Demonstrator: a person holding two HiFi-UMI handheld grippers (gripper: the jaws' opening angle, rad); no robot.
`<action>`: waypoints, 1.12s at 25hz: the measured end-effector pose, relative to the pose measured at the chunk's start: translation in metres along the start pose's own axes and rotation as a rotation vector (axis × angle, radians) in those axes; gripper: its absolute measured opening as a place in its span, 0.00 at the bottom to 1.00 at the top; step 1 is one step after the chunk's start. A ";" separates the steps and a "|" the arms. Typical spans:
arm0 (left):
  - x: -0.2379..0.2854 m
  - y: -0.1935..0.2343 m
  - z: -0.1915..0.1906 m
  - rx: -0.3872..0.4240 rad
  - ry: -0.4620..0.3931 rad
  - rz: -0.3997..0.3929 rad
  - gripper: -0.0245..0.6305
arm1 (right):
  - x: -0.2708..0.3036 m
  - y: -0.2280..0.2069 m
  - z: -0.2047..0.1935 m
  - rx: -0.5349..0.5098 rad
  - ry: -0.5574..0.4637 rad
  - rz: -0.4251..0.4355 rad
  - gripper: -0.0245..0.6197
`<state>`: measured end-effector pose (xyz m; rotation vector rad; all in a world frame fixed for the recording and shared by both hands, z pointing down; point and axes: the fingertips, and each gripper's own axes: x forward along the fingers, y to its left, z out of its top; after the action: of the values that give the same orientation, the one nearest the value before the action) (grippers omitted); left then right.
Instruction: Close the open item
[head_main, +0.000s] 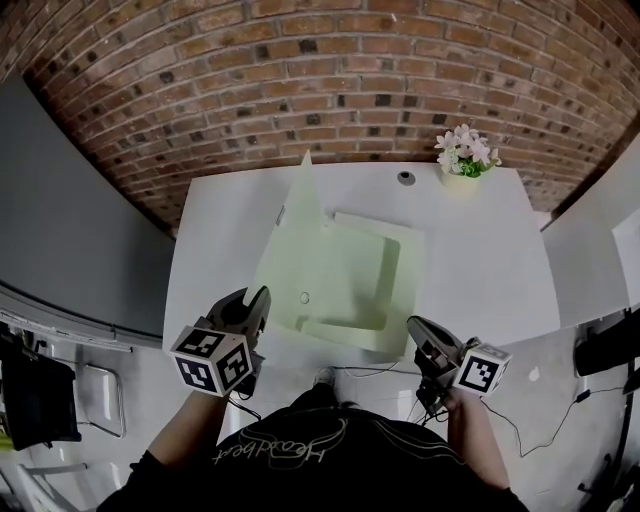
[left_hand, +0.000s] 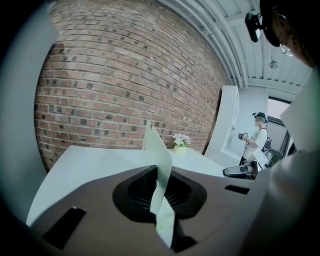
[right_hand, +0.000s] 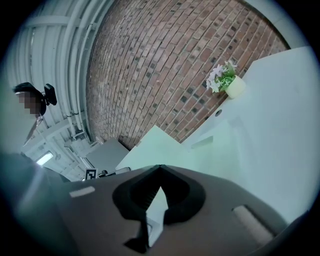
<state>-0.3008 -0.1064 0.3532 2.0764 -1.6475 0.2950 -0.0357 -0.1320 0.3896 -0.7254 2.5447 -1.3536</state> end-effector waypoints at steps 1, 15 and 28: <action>0.000 -0.003 0.000 0.011 0.003 0.003 0.06 | -0.002 -0.003 -0.001 0.001 0.004 -0.003 0.05; 0.007 -0.031 -0.002 0.155 0.044 0.032 0.06 | -0.021 -0.052 -0.020 0.022 0.062 -0.069 0.05; 0.013 -0.056 -0.005 0.224 0.067 0.017 0.06 | -0.025 -0.084 -0.028 -0.043 0.084 -0.163 0.05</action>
<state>-0.2432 -0.1054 0.3509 2.1877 -1.6584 0.5718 0.0042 -0.1392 0.4725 -0.9204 2.6376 -1.4089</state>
